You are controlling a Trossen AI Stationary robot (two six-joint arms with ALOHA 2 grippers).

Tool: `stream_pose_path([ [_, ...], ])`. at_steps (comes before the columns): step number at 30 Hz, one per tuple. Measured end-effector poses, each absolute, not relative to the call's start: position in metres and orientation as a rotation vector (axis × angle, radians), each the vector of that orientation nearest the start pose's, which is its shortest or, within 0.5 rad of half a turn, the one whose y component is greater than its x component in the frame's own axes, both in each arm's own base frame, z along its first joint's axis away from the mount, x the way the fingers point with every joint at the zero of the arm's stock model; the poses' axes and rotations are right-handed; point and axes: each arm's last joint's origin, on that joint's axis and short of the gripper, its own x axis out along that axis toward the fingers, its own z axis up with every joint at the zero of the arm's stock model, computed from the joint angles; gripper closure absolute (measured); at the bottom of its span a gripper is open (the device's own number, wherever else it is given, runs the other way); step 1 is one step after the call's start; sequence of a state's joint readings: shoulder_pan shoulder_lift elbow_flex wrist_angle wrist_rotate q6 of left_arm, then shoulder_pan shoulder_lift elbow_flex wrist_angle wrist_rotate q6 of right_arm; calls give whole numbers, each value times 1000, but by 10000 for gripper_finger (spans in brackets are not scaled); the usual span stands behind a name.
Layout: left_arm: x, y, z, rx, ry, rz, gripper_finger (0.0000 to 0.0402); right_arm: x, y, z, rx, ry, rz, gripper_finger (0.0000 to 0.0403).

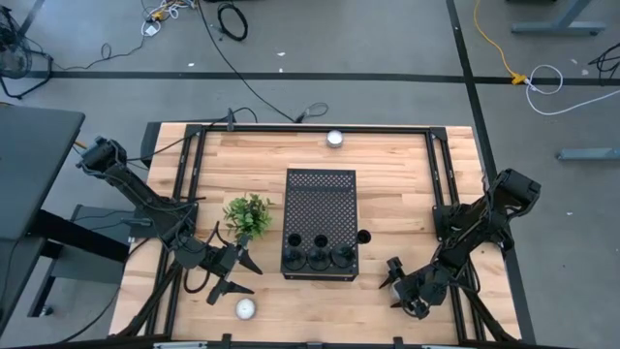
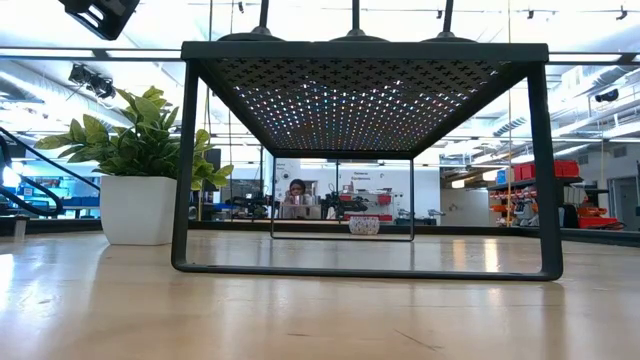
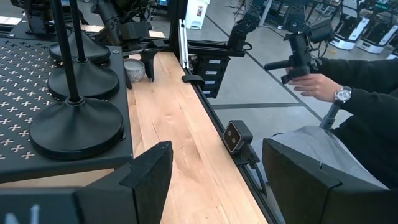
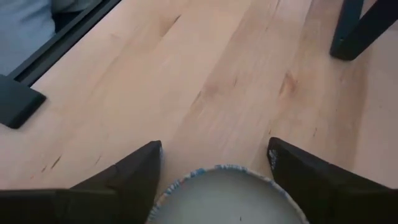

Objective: Pick & Place candle stick holders
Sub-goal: Put the blue patterned candle on the shelf

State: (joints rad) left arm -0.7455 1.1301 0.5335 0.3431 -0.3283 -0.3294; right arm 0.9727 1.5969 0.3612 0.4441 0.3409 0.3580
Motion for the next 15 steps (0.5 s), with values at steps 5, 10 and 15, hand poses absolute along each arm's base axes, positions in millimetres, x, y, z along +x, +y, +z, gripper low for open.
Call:
stream_pose_path([
  [5, 180, -153, 230, -193, 284, -373, 154, 139, 185, 88, -175, 705, 454, 89],
  [10, 180, -153, 230, -193, 284, -373, 154, 141, 185, 90, -171, 678, 444, 92],
  [15, 180, -153, 230, -193, 284, -373, 154, 141, 186, 90, -131, 695, 454, 134],
])
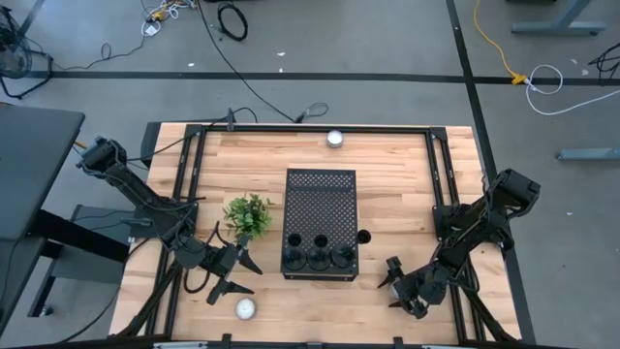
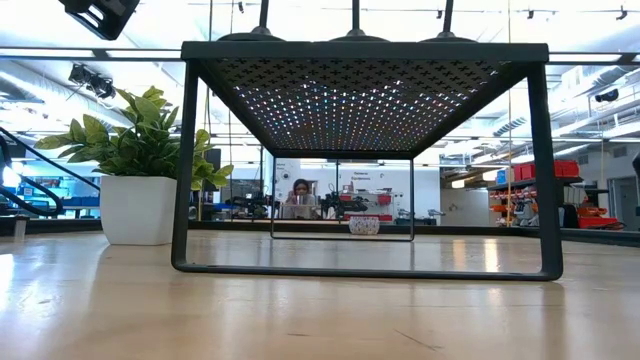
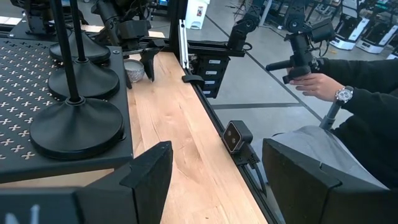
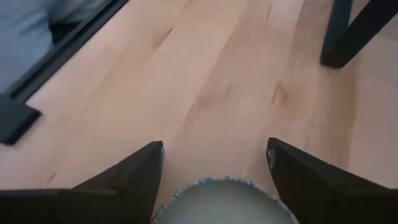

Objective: Pick & Place candle stick holders
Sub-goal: Put the blue patterned candle on the shelf

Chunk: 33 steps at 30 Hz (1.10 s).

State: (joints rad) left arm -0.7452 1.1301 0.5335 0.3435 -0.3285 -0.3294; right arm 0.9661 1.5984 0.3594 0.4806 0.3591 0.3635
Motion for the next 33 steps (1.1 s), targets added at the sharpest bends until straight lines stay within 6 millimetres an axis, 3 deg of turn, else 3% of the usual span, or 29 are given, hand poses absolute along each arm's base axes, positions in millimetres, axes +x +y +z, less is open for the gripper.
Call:
stream_pose_path([
  [20, 180, -153, 231, -194, 283, -372, 154, 143, 187, 93, -106, 654, 447, 204],
  [25, 180, -153, 231, -194, 283, -372, 154, 143, 187, 94, -107, 645, 442, 157],
  [33, 180, -153, 231, -194, 282, -372, 154, 141, 187, 97, -108, 669, 504, 15],
])
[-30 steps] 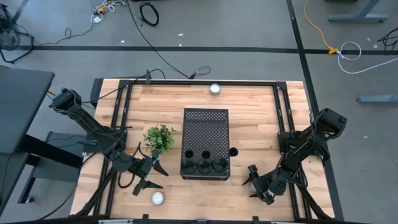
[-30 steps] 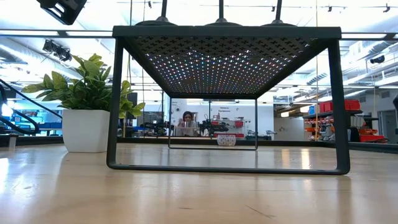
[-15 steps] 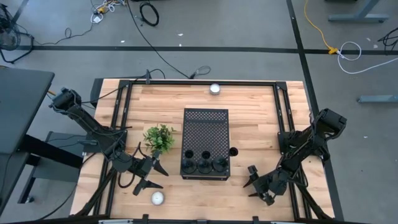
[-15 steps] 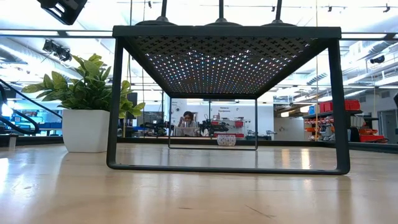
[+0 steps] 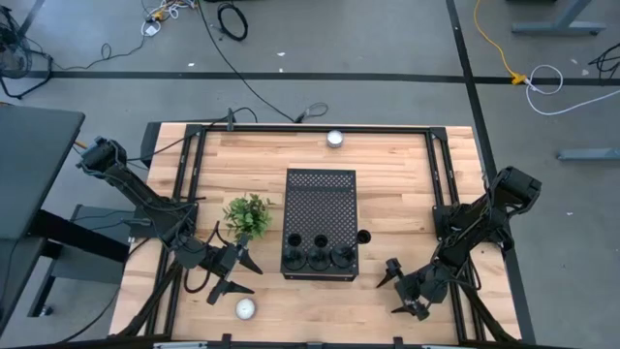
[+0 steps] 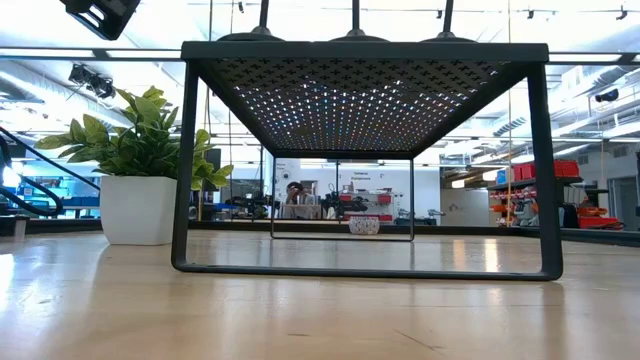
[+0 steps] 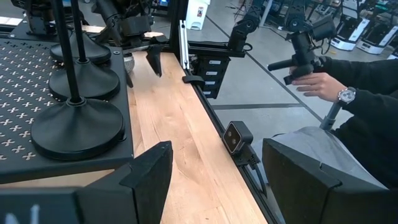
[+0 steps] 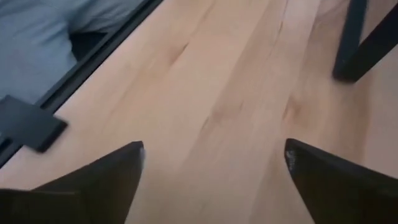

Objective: Pick & Place candle stick holders
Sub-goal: Put the blue patterned candle on the shelf

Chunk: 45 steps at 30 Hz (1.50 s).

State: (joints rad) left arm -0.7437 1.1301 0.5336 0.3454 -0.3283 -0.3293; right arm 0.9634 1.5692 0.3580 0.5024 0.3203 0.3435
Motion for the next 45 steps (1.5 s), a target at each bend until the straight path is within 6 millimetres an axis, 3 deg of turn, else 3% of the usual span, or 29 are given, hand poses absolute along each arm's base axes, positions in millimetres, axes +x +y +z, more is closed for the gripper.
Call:
stream_pose_path([
  [7, 180, -153, 231, -194, 282, -372, 154, 138, 186, 94, -65, 752, 520, 37],
  [15, 180, -153, 231, -194, 282, -372, 154, 134, 185, 91, -148, 764, 498, 6],
  [28, 180, -153, 231, -195, 282, -372, 154, 117, 181, 108, -182, 749, 459, 6],
  [45, 180, -153, 231, -194, 282, -372, 154, 111, 172, 103, -196, 859, 410, 4],
])
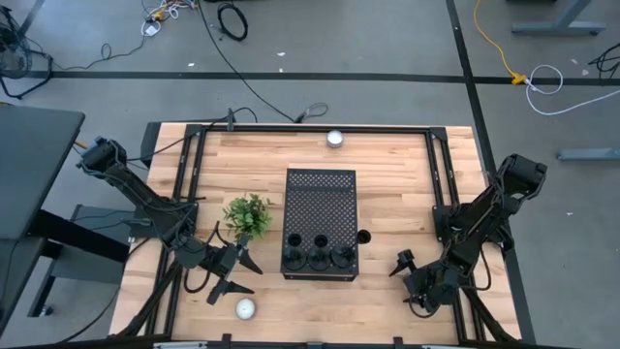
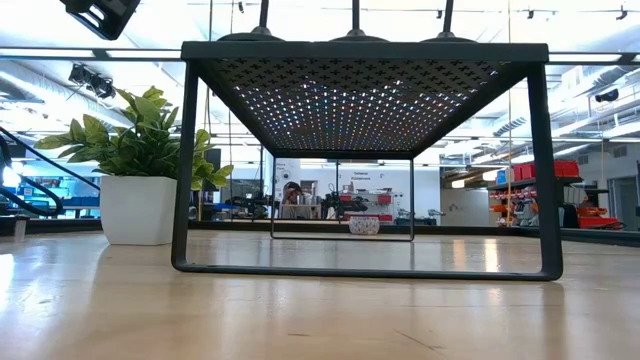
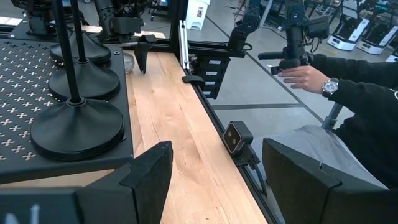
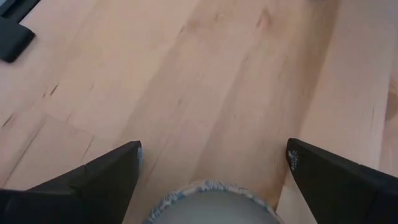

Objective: Pick & Place candle stick holders
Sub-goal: Put the blue patterned candle on the shelf

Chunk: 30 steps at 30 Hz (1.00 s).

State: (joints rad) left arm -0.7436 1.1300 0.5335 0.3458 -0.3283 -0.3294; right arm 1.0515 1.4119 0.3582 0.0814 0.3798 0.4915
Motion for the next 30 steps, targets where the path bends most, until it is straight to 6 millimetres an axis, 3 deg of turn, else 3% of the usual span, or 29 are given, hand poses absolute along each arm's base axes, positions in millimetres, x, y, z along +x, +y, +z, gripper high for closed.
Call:
stream_pose_path([
  [13, 180, -153, 231, -194, 282, -372, 154, 107, 164, 95, -177, 855, 386, 24],
  [30, 180, -153, 231, -195, 281, -372, 154, 106, 163, 93, -123, 866, 381, 216],
])
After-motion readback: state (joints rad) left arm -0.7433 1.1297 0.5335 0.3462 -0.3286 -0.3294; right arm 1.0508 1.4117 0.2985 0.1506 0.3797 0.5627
